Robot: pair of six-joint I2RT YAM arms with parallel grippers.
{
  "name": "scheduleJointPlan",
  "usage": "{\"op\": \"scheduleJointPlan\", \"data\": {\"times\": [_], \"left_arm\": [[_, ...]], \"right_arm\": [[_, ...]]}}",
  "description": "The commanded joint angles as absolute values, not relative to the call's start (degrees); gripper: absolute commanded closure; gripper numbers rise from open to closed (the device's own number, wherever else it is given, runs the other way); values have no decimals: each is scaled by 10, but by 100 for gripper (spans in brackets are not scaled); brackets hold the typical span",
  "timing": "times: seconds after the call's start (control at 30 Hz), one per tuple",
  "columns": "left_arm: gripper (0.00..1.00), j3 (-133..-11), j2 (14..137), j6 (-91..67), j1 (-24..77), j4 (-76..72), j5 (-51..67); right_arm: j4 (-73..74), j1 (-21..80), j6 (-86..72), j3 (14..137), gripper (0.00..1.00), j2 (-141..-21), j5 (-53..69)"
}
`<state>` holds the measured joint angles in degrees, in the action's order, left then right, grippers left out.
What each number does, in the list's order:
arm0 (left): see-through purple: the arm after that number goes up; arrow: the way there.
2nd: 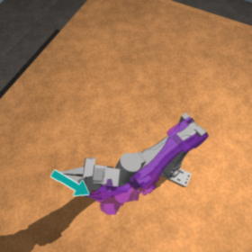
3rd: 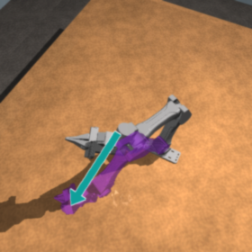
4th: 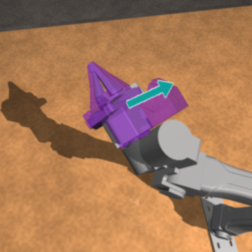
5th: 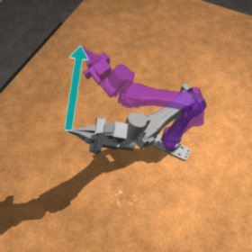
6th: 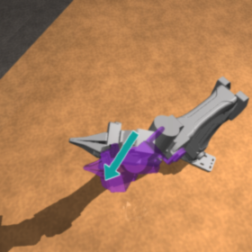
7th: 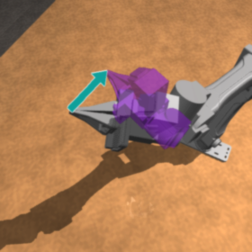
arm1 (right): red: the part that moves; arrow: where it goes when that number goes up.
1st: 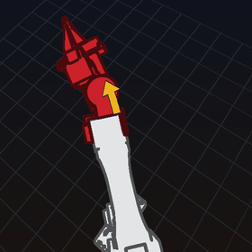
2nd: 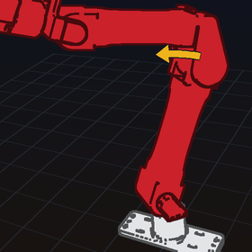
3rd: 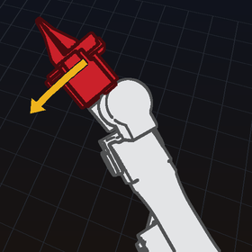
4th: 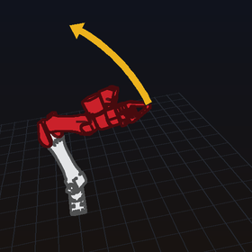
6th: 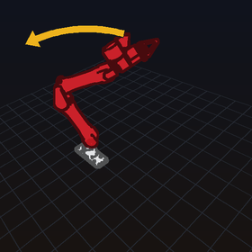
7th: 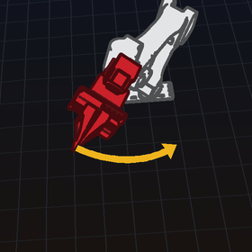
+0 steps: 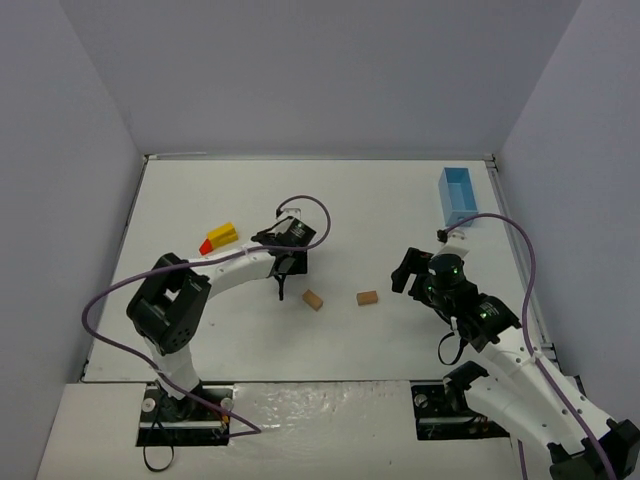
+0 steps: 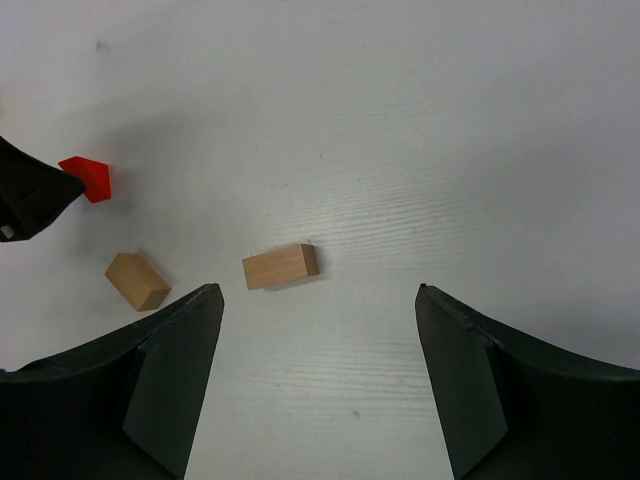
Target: Build the wood block tower
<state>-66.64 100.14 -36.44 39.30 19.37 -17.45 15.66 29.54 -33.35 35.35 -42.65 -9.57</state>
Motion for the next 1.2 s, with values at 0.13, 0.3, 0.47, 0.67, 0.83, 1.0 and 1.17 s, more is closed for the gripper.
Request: {"op": "scheduleJointPlan", "data": {"times": [0.13,0.3,0.47,0.67,0.83,1.0,1.17], "left_arm": [[51,-779,936,43,325,270,19],[51,-836,988,148,309,335,101],[52,-879,1041,184,303,362,155],[52,-896,1078,206,301,393,178],[56,-896,1095,203,299,394,170],[59,-900,1107,205,298,394,167],[60,-910,1121,206,298,394,158]], "right_arm": [[133,293,-310,360,25,-410,-77],[133,293,-308,361,25,-408,-73],[134,293,-308,360,25,-404,-67],[134,293,-306,359,25,-402,-62],[134,293,-305,359,25,-402,-61],[133,293,-304,359,25,-400,-61],[133,293,-304,358,25,-401,-59]]}}
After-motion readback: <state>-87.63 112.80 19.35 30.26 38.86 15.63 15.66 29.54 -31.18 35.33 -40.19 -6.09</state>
